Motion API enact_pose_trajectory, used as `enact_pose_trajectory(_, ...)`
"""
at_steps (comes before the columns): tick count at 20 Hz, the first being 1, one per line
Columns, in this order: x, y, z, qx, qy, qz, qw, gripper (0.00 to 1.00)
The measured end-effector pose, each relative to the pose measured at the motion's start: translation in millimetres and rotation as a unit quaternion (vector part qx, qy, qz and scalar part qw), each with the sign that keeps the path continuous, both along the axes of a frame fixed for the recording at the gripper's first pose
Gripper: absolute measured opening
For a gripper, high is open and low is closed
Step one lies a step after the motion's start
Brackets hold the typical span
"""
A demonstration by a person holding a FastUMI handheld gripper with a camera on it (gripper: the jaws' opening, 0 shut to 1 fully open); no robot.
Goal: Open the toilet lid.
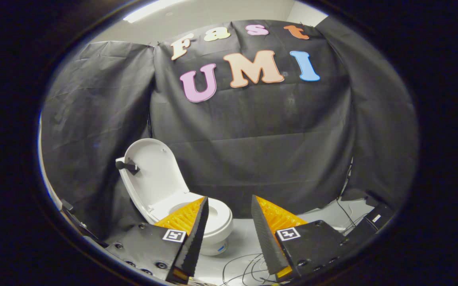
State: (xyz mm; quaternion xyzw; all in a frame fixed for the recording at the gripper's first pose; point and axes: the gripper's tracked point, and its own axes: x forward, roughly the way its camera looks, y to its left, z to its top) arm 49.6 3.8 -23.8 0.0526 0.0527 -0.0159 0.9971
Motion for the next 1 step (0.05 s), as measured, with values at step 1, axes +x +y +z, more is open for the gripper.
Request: enact_pose_trajectory(1, -2.6, -0.3, 0.2, 0.0, -0.003, 0.001, 1.0, 0.68)
